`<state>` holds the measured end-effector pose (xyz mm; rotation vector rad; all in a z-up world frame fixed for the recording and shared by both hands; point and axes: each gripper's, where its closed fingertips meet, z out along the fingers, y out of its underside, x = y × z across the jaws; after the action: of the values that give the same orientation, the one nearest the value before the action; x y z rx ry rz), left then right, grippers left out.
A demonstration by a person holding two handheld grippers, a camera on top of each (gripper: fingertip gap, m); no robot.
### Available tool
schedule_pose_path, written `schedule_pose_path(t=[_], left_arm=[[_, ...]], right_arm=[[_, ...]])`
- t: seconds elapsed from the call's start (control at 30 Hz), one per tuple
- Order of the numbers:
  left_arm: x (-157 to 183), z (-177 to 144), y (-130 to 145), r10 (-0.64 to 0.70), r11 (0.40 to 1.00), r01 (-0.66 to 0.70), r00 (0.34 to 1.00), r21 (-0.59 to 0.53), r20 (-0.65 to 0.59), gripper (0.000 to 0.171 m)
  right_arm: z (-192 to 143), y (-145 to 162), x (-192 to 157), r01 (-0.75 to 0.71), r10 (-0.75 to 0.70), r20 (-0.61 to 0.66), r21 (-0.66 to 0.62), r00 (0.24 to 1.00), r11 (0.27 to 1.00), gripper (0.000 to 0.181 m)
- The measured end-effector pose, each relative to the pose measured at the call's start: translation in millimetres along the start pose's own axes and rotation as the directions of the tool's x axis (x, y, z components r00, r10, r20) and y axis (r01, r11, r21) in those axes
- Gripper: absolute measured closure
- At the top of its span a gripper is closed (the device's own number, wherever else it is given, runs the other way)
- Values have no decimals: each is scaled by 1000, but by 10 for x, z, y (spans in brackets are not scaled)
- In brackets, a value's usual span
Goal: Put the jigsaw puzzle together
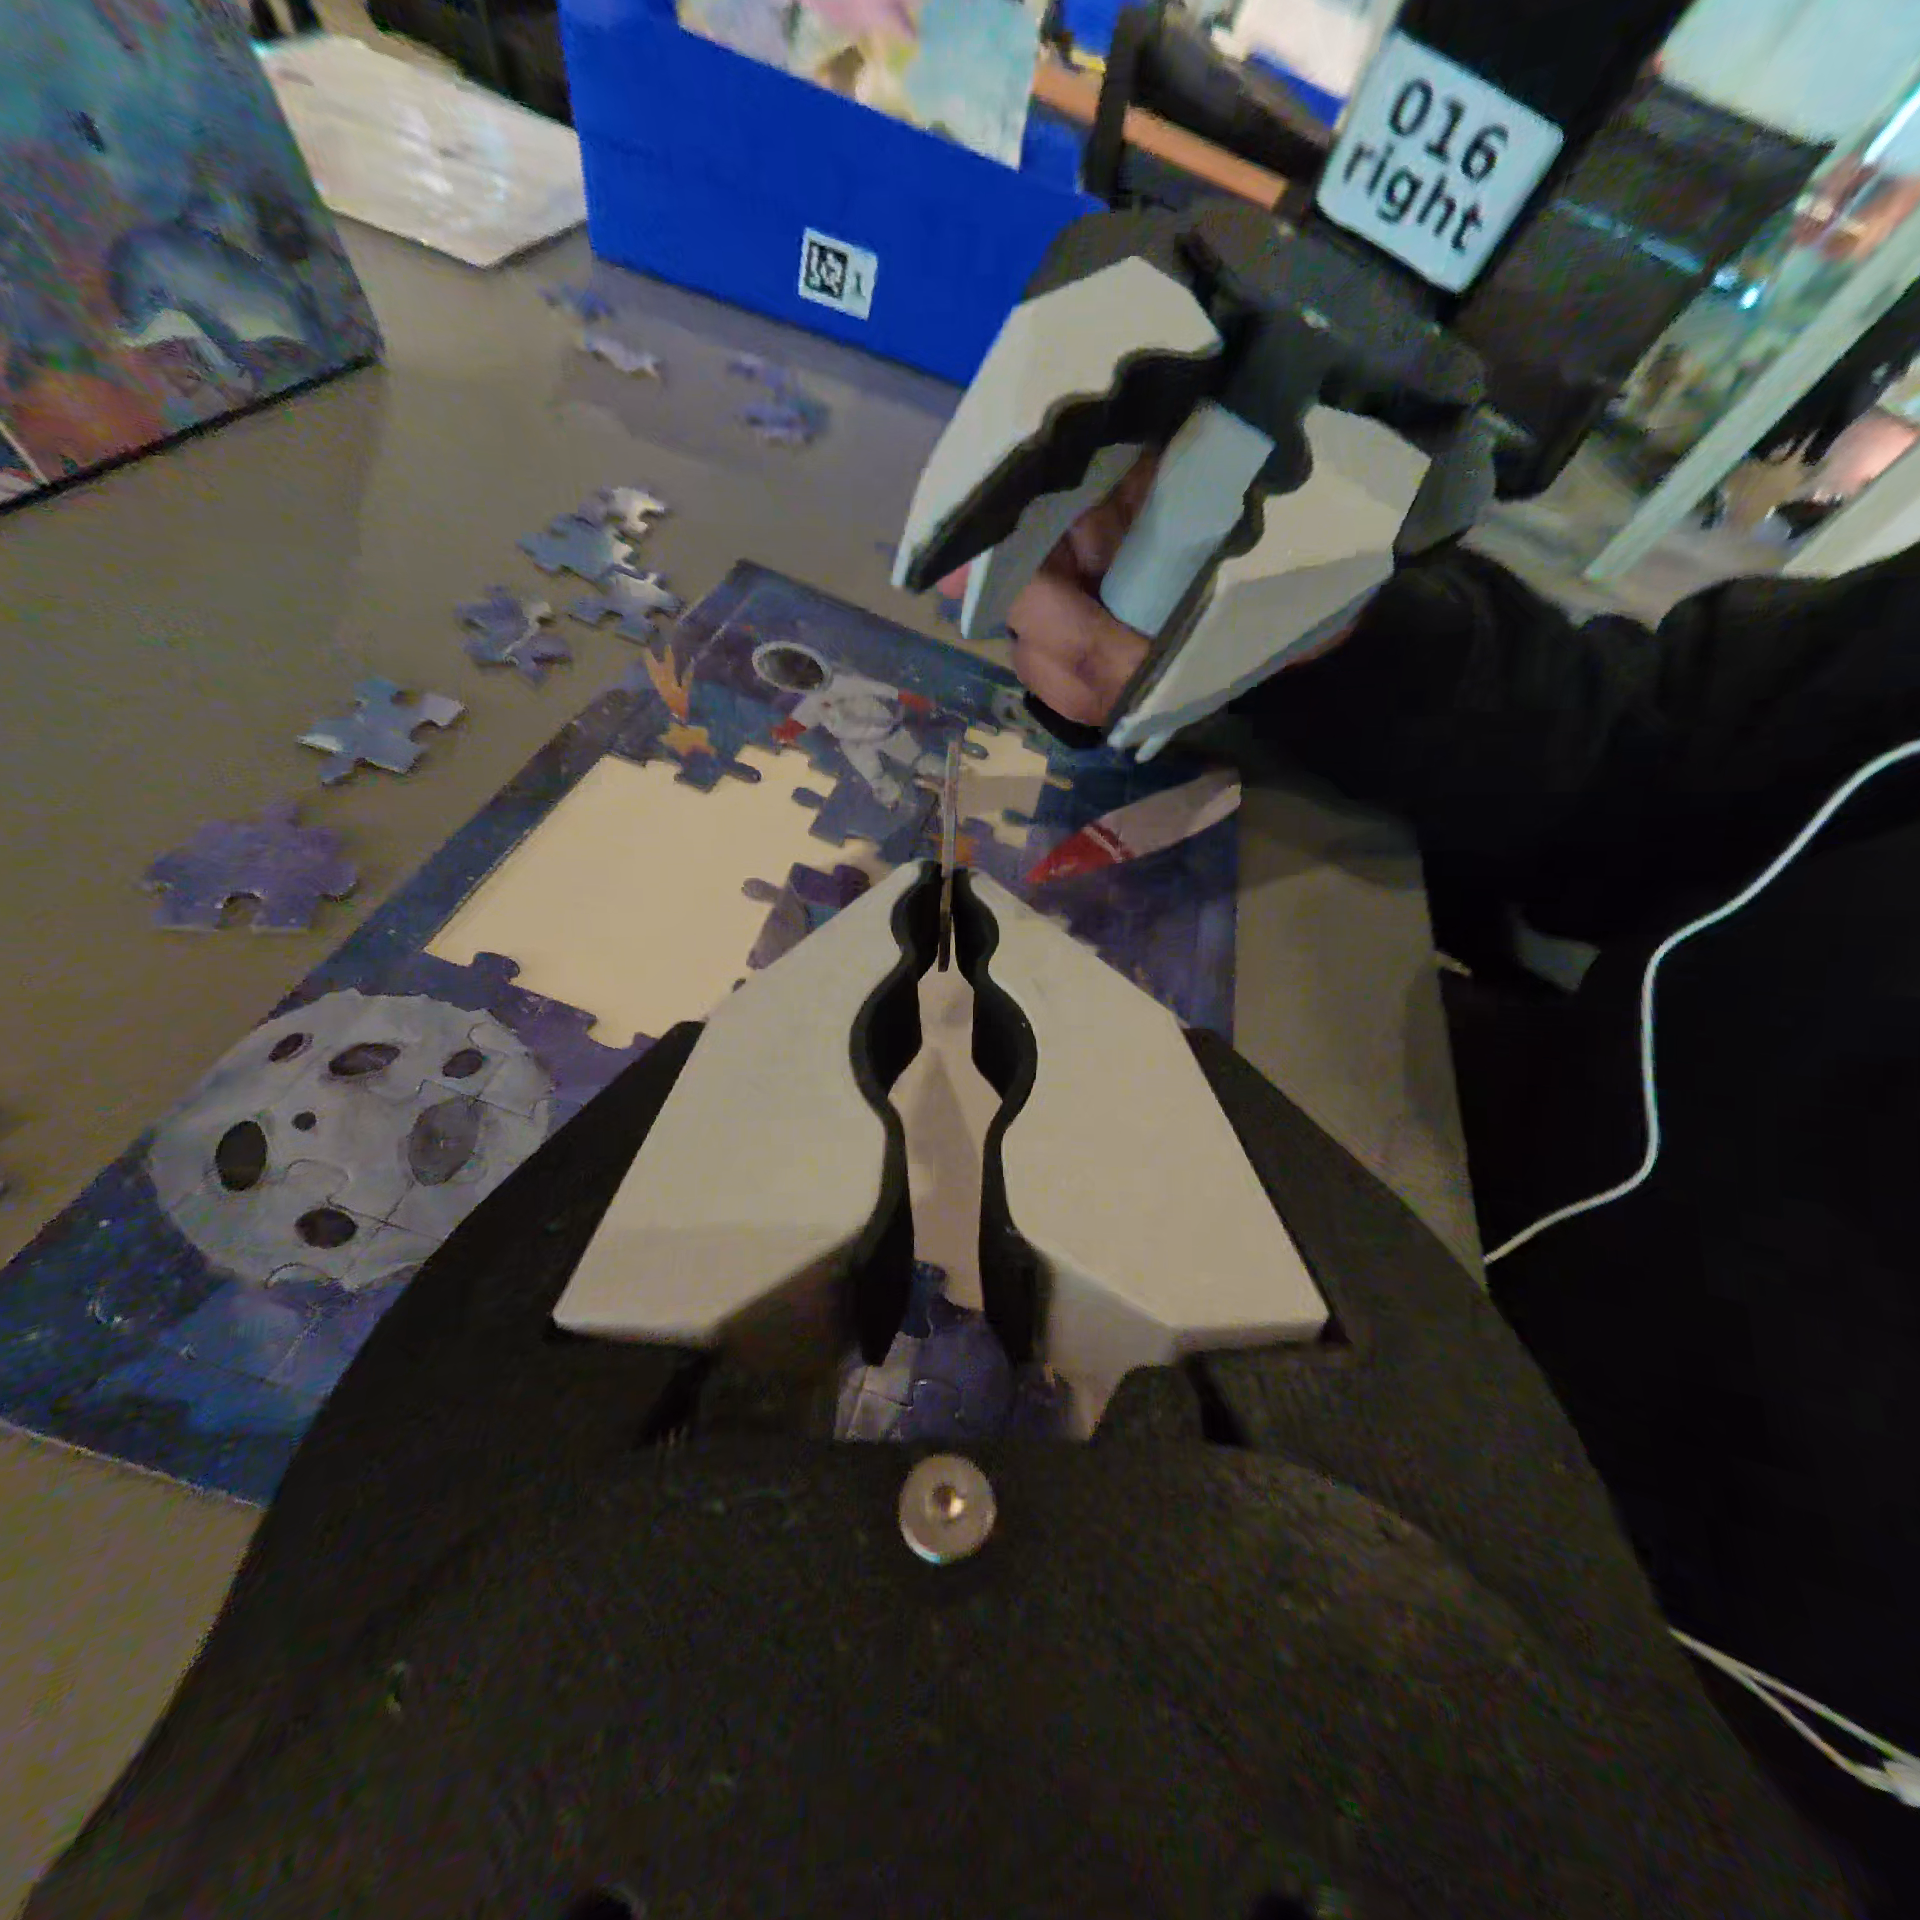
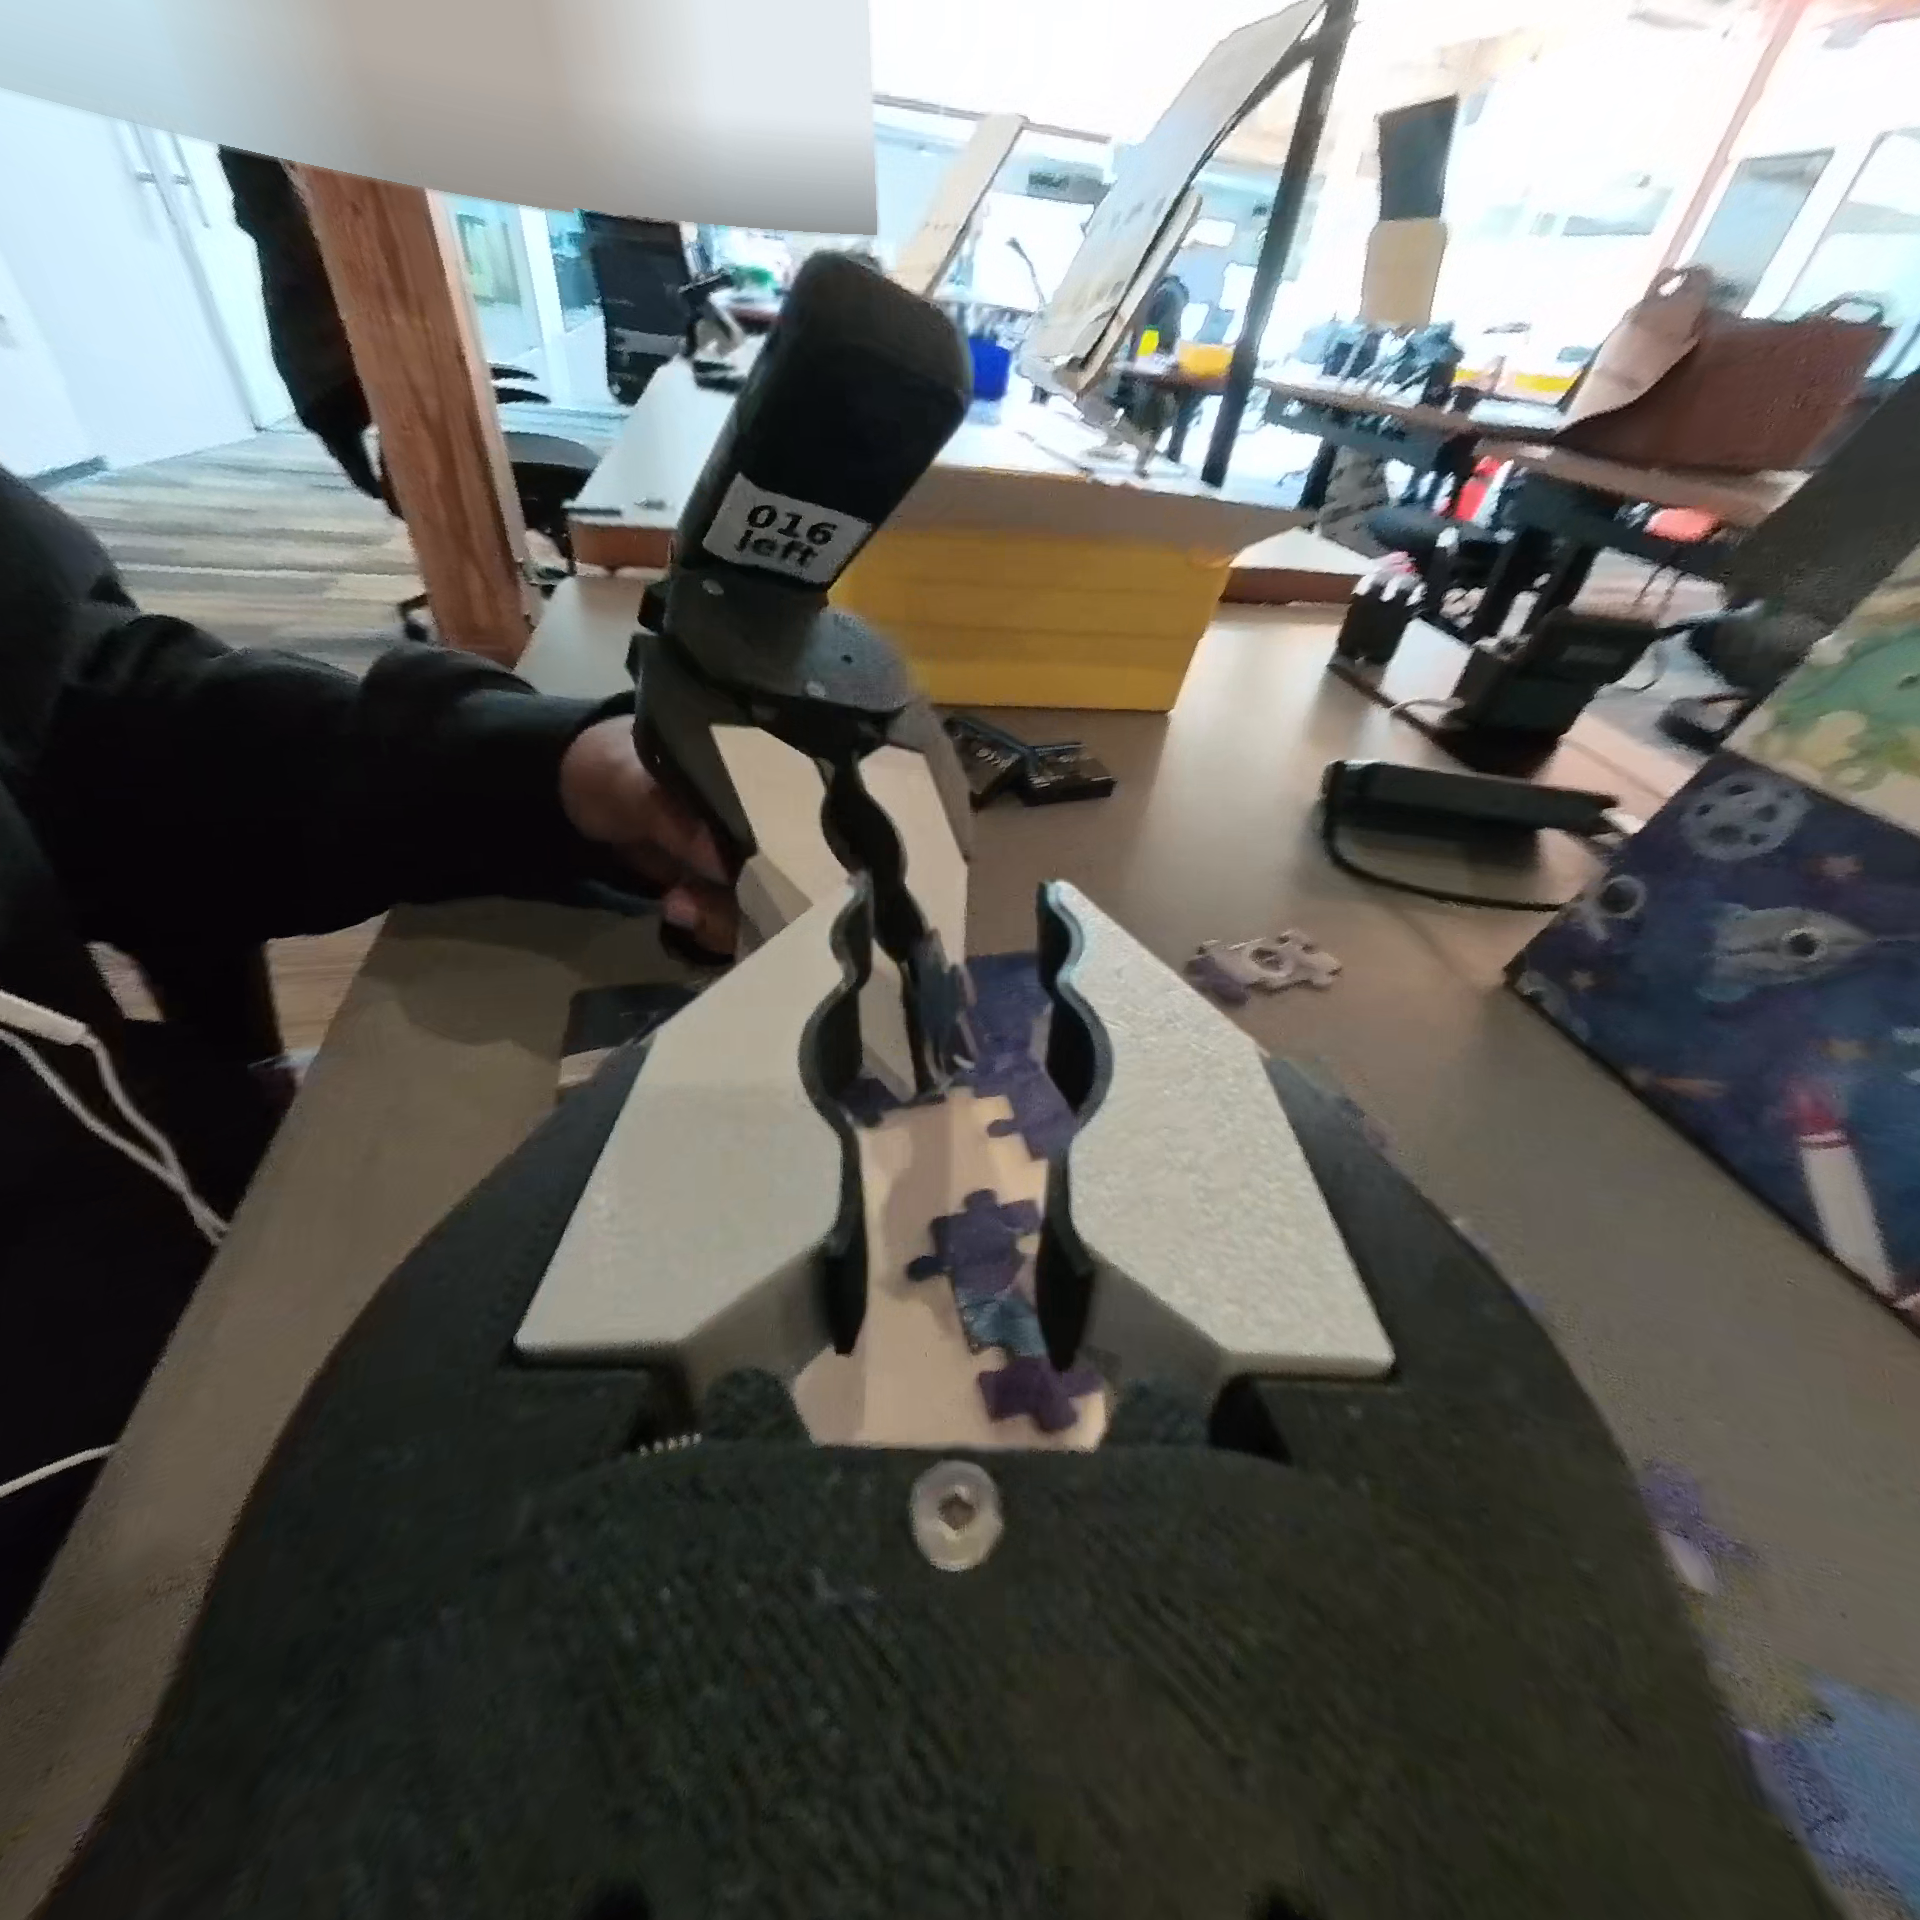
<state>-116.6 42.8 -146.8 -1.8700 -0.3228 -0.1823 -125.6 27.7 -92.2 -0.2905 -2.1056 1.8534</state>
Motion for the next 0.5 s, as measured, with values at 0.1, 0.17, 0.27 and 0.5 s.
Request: schedule_pose_path(t=[0.1,0.17,0.27,0.5], left_arm=[[17,17,23,1,1000,-1,1000,-14,-9,171],[11,-9,-8,-8,1000,8,1000,5,-12,171],[-51,-50,-44,-27,999,26,1000,28,10,171],[-80,-98,-102,-50,997,49,999,65,11,171]], right_arm=[[38,128,-37,-10,12,29,-69,1000,998,157],[42,230,36,17,-19,-13,-131,1000,991,172],[18,300,95,33,-40,-33,-172,999,984,181],[-35,364,112,-5,3,-8,-206,1000,979,181]])
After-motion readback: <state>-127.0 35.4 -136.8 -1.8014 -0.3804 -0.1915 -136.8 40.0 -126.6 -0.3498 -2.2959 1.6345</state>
